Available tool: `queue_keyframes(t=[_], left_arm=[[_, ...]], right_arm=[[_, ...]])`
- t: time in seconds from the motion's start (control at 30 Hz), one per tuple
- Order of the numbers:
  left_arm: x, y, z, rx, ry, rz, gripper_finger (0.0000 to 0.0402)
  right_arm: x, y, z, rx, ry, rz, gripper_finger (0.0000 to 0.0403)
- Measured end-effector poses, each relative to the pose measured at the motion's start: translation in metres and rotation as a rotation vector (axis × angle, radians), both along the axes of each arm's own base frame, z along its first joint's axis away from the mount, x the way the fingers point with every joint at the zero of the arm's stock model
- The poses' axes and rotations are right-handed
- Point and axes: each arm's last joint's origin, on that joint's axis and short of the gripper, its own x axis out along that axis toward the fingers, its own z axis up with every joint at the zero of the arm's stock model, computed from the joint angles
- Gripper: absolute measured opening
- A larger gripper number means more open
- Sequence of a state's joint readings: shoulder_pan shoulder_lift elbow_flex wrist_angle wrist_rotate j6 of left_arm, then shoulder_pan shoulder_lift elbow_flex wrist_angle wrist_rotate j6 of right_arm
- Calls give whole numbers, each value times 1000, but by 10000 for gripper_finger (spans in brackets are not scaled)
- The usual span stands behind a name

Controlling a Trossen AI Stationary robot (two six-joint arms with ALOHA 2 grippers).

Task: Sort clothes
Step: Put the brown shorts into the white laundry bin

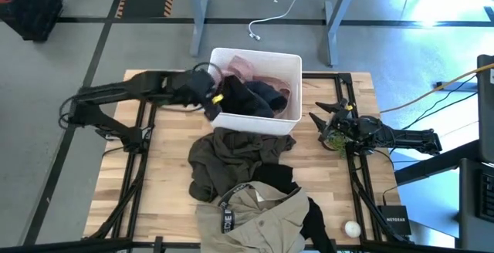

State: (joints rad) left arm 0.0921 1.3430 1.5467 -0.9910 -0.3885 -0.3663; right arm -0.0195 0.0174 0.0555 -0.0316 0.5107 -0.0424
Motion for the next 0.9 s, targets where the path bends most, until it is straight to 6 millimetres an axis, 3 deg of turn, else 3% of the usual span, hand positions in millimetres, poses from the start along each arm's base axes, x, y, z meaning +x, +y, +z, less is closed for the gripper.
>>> queue_keyframes(t=[0.1,0.2,0.43,0.5,0.63,0.77,0.9], left_arm=[[-8,-35,9,13,-48,-95,185],[-10,-69,4,51,-46,-172,184],[-17,-126,-46,151,26,-290,184],[-20,-132,-58,178,56,-306,184],[-25,-128,-59,251,-67,-205,184],[-26,-126,-57,269,-227,-129,184],[-28,-130,-69,277,-236,-149,184]], right_arm=[[2,5,6,24,-76,191,259],[2,8,17,10,-188,309,259],[1,12,35,71,-298,467,259],[3,13,46,85,-296,494,259],[11,16,73,97,-266,579,259],[33,24,95,126,-173,672,259],[59,42,118,172,-1,759,259]])
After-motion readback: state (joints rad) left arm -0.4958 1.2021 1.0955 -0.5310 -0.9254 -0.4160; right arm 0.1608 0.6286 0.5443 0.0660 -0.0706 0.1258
